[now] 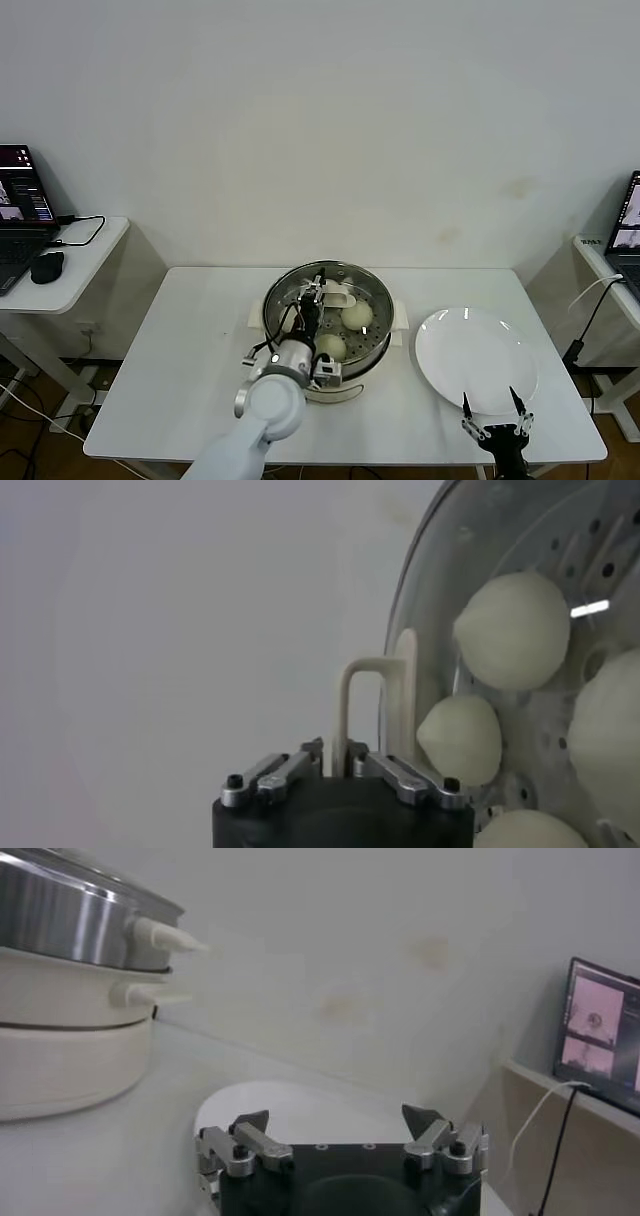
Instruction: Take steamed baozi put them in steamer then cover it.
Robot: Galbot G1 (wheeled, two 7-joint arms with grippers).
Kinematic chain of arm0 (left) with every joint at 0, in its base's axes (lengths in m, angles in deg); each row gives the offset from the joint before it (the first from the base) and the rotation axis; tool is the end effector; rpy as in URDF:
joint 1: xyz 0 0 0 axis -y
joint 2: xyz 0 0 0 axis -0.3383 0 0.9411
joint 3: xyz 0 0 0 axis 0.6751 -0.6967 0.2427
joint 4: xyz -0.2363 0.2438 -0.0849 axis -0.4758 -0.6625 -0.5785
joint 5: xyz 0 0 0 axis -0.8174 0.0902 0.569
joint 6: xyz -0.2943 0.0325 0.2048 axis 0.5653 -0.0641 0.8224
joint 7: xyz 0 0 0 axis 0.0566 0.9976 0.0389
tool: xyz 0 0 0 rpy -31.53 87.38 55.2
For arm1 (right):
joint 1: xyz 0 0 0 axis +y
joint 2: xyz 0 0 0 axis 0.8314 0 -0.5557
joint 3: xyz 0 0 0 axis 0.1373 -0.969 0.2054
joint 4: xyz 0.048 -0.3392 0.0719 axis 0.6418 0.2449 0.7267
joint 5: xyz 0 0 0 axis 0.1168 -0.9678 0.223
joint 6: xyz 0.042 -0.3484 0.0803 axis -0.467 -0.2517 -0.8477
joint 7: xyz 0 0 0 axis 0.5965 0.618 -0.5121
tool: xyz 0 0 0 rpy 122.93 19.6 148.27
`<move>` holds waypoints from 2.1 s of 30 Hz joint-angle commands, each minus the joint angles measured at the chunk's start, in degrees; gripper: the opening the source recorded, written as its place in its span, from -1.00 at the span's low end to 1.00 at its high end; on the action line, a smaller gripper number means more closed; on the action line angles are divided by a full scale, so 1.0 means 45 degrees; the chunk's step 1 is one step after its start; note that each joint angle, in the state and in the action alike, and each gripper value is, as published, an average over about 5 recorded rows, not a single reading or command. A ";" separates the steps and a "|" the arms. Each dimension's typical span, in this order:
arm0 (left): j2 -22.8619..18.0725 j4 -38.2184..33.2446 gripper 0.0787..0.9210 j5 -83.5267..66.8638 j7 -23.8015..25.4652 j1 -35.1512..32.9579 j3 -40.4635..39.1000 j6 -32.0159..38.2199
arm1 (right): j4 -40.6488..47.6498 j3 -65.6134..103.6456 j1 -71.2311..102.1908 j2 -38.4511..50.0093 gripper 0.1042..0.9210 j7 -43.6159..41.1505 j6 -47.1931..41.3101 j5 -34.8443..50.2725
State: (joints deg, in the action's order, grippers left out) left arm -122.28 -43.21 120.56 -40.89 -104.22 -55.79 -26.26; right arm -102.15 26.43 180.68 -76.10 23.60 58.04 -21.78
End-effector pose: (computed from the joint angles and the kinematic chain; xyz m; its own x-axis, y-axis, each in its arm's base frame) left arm 0.3185 -0.1250 -0.2663 -0.9690 0.2434 0.0426 0.0606 0.0666 0.9959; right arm 0.1226 -0.1119 -0.4061 -0.9923 0.0903 0.0849 0.0586 0.9452 -0.3212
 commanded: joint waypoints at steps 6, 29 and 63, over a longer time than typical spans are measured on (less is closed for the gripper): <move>0.1036 -0.2896 0.27 -0.1176 -0.0606 -0.2217 0.0453 0.0191 | -0.0024 -0.0025 0.0037 -0.0002 0.76 0.0021 0.0013 -0.0033; 0.2236 -0.4022 0.77 -2.1811 -0.6118 -1.0911 0.8668 0.6311 | -0.0707 -0.1205 0.0972 0.0856 0.76 -0.0345 0.0089 0.1806; 0.1618 -0.1825 0.77 -2.0795 -0.4096 -1.2379 0.7720 0.8101 | -0.2237 -0.2622 0.3432 0.1929 0.76 -0.0832 -0.1156 0.2861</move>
State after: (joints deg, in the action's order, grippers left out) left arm -114.48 -52.34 27.09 -60.46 -158.41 -20.99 8.99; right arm -111.49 16.15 194.53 -67.83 20.03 52.71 -8.97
